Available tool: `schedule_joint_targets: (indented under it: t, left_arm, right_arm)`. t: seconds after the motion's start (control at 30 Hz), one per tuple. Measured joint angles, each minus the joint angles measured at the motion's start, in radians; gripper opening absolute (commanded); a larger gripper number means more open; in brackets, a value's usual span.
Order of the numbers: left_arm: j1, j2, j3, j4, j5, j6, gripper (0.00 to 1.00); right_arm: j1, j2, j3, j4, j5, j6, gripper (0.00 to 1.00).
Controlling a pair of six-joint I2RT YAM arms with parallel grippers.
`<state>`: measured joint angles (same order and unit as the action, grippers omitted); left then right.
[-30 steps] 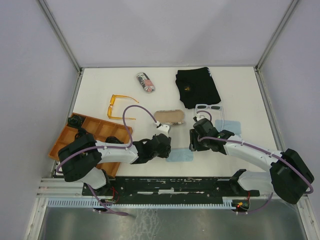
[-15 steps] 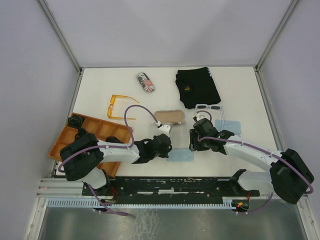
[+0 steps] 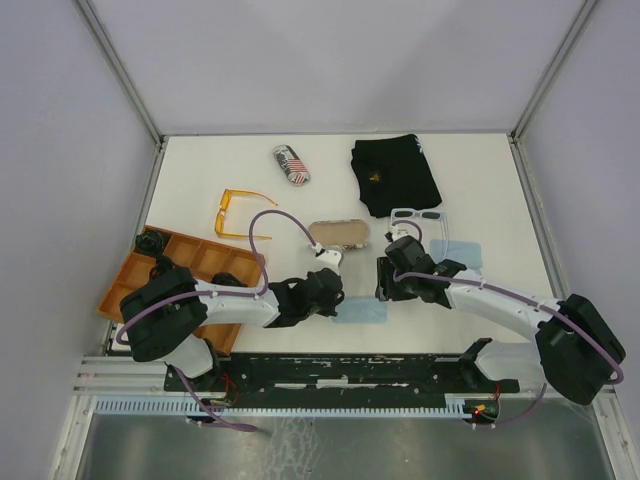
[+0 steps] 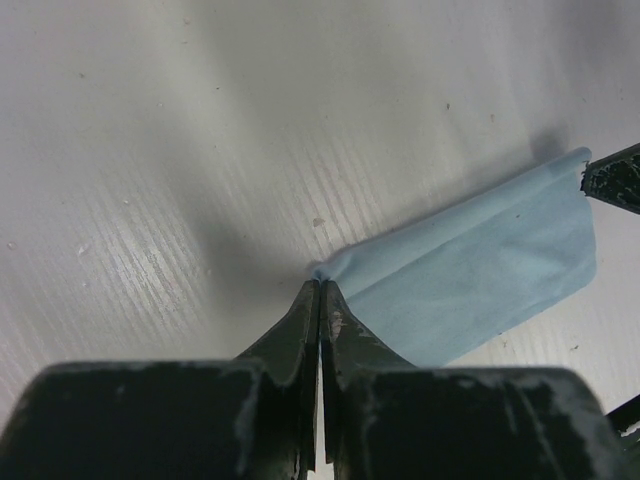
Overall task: Organize the sunglasses
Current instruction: Pick up the glasses cleaning cloth from the center of the board.
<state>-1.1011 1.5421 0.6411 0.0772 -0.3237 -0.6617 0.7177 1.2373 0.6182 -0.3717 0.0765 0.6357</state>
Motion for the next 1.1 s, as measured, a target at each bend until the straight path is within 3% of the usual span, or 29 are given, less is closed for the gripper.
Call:
schedule_joint_targets:
  t: [0.5,1.1]
  left_arm:
    - [0.000,0.000,0.000,0.003,0.010,0.001,0.03]
    - [0.000,0.000,0.000,0.003,0.011,0.001,0.03]
  right_arm:
    - [-0.006,0.114,0.000,0.052,-0.010,0.003,0.49]
    - [-0.013,0.130,0.000,0.072,-0.043,0.007,0.26]
